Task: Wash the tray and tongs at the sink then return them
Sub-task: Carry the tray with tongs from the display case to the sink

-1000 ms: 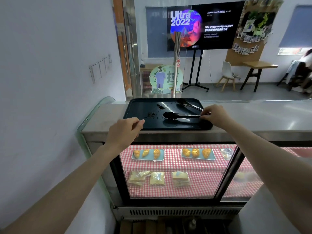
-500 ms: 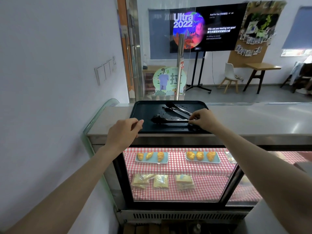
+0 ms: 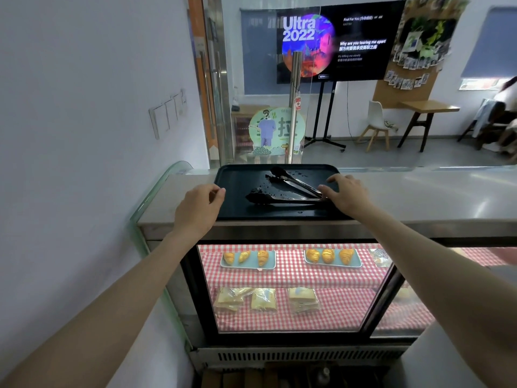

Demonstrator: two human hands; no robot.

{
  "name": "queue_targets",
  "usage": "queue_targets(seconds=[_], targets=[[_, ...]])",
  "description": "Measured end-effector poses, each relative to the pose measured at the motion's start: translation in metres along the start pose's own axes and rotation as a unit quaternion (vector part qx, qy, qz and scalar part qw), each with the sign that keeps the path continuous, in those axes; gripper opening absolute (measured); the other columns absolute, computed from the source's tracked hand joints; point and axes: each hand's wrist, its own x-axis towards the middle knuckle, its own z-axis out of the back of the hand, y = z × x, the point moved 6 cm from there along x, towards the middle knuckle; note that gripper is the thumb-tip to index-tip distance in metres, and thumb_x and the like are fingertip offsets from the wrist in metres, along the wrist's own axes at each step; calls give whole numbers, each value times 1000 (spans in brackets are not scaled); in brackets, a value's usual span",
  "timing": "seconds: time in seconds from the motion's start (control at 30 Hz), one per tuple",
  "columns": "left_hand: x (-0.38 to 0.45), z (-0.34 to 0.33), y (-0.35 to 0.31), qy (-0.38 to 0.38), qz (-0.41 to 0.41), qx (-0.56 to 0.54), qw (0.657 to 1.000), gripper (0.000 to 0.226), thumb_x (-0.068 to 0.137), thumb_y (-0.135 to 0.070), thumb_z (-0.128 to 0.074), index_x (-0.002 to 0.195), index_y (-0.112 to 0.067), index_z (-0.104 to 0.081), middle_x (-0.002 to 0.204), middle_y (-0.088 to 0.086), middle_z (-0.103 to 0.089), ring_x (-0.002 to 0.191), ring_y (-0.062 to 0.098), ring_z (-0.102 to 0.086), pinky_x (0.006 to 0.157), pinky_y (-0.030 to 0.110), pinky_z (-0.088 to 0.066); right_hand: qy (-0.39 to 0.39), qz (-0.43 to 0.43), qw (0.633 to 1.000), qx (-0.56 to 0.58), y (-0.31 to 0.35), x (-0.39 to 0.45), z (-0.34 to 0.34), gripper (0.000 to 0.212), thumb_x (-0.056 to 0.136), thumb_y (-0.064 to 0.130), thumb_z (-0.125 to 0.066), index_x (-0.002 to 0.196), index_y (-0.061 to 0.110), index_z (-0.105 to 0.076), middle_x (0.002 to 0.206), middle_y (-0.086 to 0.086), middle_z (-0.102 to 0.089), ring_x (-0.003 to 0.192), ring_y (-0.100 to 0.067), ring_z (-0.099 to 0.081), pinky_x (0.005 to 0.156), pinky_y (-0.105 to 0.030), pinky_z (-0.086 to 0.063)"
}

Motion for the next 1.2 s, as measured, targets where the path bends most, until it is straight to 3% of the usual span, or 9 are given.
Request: queue_targets(seconds=[0.1,0.2,0.33,0.43,0.7,0.9,1.07,1.2], targets=[[15,-9,6,11,17,23,1000,30,100,-42,-49,112,-19,-65,109,3,-63,94,19,-62,73,31,-50,-3,-24,1000,-10,-7,2,-2,58,93,59,-48,137,20,-47,134,-18,-51,122,-36,-47,99,-47,-40],[32,-24,18,63,59,55,995,43,98,-49,-48,126,-18,-60,122,8,-58,111,27,-57,84,38,-50,3,-68,998,13,-14,6,-4,65,94,56,-49,144,15,-39,137,-21,-47,124,-40,-45,102,-49,-39],[45,-42,32,149,116,49,981,55,97,-57,-42,127,-13,-56,117,10,-65,102,30,-63,87,48,-55,13,-104,994,42,-20,15,-8,63,92,54,-53,137,11,-41,124,-20,-58,111,-39,-56,94,-49,-48],[49,-49,31,162,136,26,977,56,99,-54,-40,128,-9,-55,117,13,-66,103,32,-63,89,47,-54,25,-127,990,56,-19,19,-10,59,93,47,-53,135,9,-39,122,-20,-59,109,-39,-56,93,-49,-49],[51,-49,43,134,220,-52,965,44,101,-36,-42,113,2,-61,106,19,-64,94,33,-60,75,36,-44,42,-207,975,62,-19,22,-3,63,94,43,-50,140,3,-34,131,-25,-53,118,-42,-52,95,-44,-44],[37,-35,49,120,235,-65,962,38,101,-25,-42,112,6,-61,110,23,-63,94,34,-57,71,33,-39,48,-232,971,44,-18,1,-2,47,92,41,-48,119,3,-55,122,-23,-58,113,-40,-53,89,-38,-42],[22,-24,53,127,235,-82,960,39,100,-25,-42,111,8,-60,111,25,-62,82,27,-53,58,31,-34,39,-238,970,37,-11,-23,1,42,94,38,-48,116,3,-56,123,-25,-56,116,-40,-50,91,-39,-40],[4,-10,60,135,230,-103,958,49,99,-32,-42,120,9,-57,113,26,-62,90,33,-58,62,31,-38,23,-229,972,42,-4,-47,8,35,93,35,-49,105,3,-57,118,-23,-61,112,-39,-54,95,-40,-42]])
